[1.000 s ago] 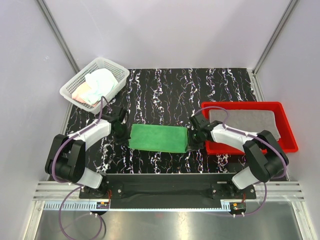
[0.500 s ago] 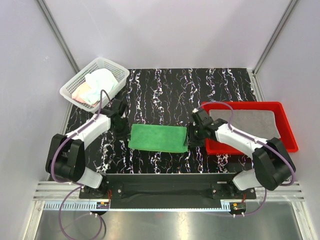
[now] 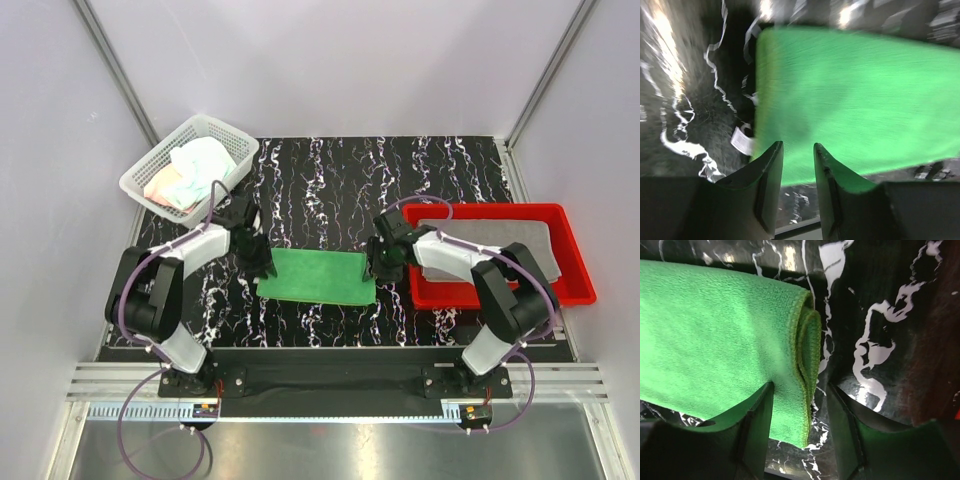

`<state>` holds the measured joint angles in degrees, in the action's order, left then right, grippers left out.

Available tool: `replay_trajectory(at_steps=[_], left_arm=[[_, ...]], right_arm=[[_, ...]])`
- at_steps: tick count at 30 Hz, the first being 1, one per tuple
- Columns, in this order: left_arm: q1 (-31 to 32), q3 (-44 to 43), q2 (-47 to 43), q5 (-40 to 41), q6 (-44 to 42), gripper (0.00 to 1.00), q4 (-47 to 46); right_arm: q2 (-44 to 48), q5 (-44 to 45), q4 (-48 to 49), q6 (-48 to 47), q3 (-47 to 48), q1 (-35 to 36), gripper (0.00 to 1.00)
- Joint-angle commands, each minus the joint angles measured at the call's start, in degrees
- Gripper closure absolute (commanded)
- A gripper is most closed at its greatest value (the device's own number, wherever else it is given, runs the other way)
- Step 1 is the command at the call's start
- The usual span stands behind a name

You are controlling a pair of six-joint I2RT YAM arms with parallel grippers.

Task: Fold and stack the towels
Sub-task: Neatly place the folded towel into the bin

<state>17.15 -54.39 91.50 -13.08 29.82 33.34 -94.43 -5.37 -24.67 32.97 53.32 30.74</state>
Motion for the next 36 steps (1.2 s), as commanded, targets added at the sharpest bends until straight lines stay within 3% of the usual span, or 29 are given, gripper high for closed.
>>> replay_trajectory(at_steps=[1,18,24,30,36], left_arm=[[-0.9,4.4,2.1,-1.8,2.5,0.65,-4.2],[-1.1,8.0,-1.0,4.9,4.2,0.66,-3.4],[-1.1,8.0,-3.3,5.4,4.8,0.66,-2.4],[-3.0,-2.5,-9.5,5.3,0.9,0.59,5.9],[-5.9,-15.7,-13.2,13.0,-4.2,0.56,12.4]], right_arm=[[-0.4,-0.3,3.9,-0.1,-2.2,-0.1,0.46],[-0.3,-4.4,11.0,1.5,-9.2,-0.2,0.69],[0.6,-6.6,12.2,0.6,-9.7,-0.2,0.97],[1.7,-6.9,8.6,-2.2,-8.7,-0.7,1.00],[4.1,-2.9,-8.0,-9.1,0.1,-3.4,1.00]])
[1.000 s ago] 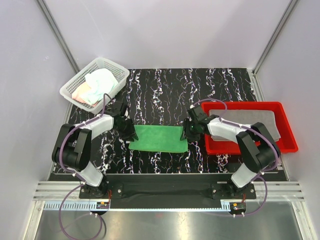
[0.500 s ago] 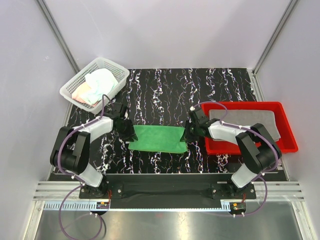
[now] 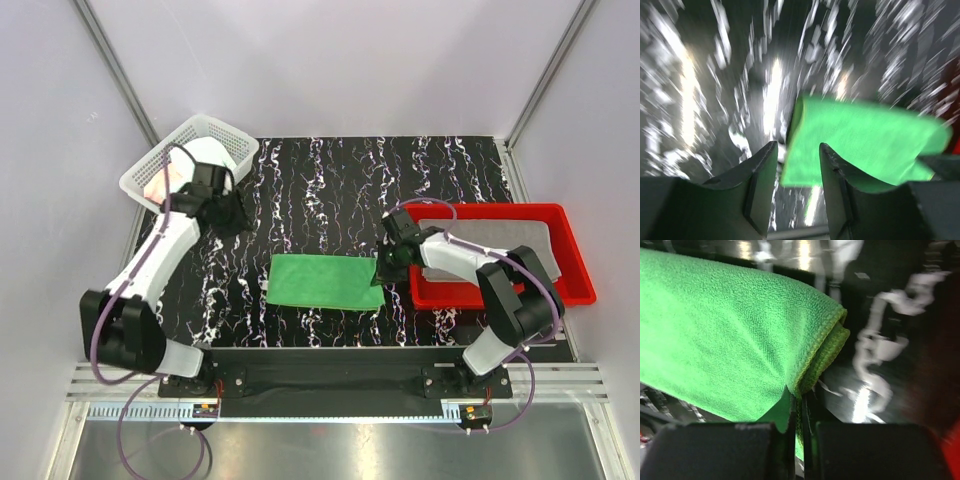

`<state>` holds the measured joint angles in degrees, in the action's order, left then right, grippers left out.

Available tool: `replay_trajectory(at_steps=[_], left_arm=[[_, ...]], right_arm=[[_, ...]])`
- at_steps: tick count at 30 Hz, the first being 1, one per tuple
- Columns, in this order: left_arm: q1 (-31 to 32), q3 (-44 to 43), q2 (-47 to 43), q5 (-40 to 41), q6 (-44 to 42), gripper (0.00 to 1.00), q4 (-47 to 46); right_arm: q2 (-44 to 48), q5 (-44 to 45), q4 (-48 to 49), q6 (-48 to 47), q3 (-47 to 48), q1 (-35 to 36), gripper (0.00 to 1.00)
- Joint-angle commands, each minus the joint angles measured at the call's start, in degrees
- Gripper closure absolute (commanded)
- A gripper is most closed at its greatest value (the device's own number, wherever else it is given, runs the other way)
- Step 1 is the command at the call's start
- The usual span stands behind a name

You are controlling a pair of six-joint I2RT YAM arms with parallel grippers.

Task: Fold and stack the towels
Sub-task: Neatly place the folded towel into the bin

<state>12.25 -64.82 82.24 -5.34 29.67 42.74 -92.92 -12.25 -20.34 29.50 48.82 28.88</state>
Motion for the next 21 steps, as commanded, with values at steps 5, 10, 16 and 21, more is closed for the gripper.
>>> replay_trajectory(at_steps=[5,10,16,21], left_arm=[[-2.4,-3.4,-4.5,5.7,-5.0,0.55,-0.5],[-2.4,-0.8,-2.3,0.8,-6.3,0.55,-1.9],[-2.3,-0.7,-1.3,-2.2,-6.6,0.54,-2.6],[-2.3,0.0,-1.8,-2.6,-6.6,0.54,-3.0]], right_arm=[[2.2,5.9,-26.7,-11.6,15.5,-5.4,1.00],[2.7,7.5,-34.6,-15.8,23.0,-9.7,1.00],[2.8,9.9,-41.8,-21.2,31.8,-16.0,1.00],[2.0,11.5,-45.0,-25.5,35.7,-24.6,1.00]])
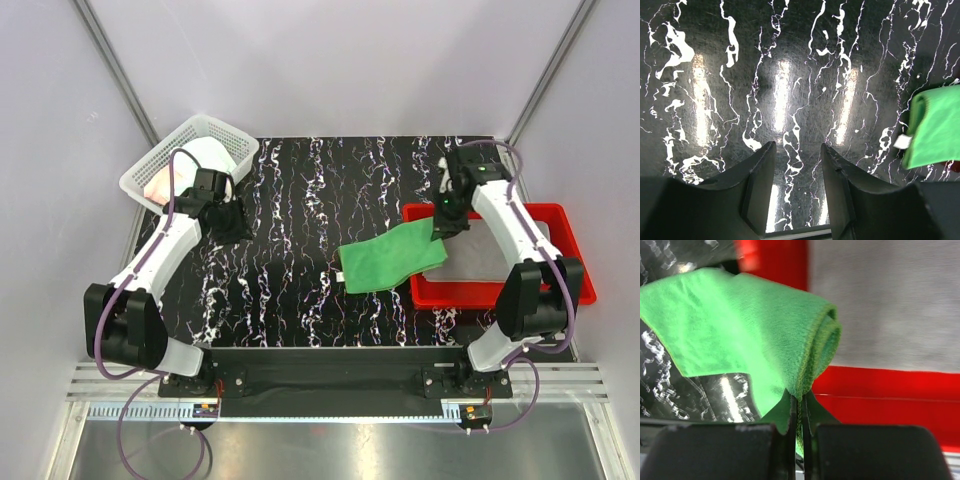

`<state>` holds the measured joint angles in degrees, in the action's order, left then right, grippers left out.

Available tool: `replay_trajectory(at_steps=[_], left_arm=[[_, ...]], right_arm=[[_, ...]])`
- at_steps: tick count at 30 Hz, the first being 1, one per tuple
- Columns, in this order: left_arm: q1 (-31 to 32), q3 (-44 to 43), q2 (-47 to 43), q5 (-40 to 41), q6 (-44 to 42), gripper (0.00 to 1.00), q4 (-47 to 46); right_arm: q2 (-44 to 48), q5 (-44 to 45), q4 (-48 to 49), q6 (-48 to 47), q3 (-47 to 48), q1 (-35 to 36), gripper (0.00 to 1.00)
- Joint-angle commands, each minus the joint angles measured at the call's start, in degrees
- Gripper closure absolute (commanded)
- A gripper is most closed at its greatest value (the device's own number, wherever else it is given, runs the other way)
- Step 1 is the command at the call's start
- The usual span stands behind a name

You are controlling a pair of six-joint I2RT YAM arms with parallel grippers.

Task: Fold and stack the towels
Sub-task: Neatly place the folded towel into the bin

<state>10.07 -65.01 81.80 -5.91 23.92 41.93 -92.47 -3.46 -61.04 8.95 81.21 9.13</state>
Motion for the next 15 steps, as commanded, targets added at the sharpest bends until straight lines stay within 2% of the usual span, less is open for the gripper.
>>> replay_trajectory(at_steps=[1,10,15], left_arm=[[-0.1,0.2,-1.4,-2.0,-0.9,0.54,-2.3],[-0.1,-1.5,-0.2,-1.3,-1.4,0.53,-1.5],[-0.2,-1.9,0.6,-1.8,-0.6,0.53,-2.1]], right_arm=[[1.7,2.8,-3.9,-6.4,3.6,-5.8,1.00],[-0.7,6.9,-3.2,-13.7,7.6,-15.0,1.00],[-1.1,6.1,-2.1,-14.0,8.4,-20.3,1.00]])
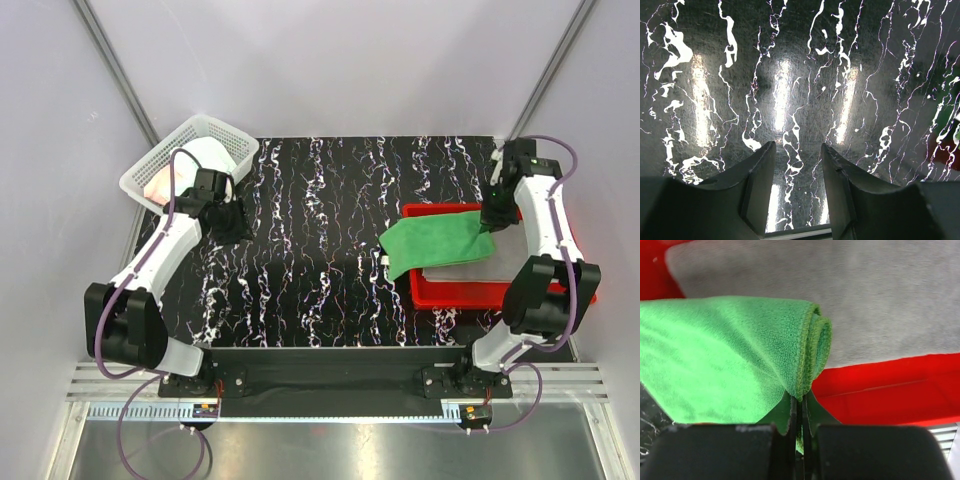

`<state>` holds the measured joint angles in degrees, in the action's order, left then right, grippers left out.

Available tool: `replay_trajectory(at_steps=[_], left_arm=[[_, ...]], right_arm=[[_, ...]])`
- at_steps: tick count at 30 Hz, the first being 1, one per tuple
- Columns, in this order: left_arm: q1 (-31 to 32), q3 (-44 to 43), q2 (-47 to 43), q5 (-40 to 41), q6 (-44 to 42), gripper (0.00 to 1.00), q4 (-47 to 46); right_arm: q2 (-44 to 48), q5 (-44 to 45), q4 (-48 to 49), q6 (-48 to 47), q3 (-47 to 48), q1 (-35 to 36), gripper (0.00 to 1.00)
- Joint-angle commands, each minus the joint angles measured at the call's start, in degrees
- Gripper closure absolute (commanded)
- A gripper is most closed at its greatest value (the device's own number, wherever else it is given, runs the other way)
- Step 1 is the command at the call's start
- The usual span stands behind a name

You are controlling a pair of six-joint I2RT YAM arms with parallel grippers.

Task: Fold and stack the towels
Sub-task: Neatly place the folded towel into the bin

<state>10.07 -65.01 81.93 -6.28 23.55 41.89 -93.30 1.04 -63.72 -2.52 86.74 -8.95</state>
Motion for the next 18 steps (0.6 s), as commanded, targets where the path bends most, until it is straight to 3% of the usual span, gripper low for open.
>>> replay_trajectory(at_steps=[1,18], left_arm=[[-0.1,-1.8,0.6,-1.6,-0.1,0.53,-2.2],[0.0,-9.8,3.7,-2.0,0.1,0.53,1.6]], right_arm=[[-0.4,1.8,0.8,-2.7,3.3,-2.6,1.00],[-5.8,1.4,-0.3,-8.5,10.6,-8.9,1.00]])
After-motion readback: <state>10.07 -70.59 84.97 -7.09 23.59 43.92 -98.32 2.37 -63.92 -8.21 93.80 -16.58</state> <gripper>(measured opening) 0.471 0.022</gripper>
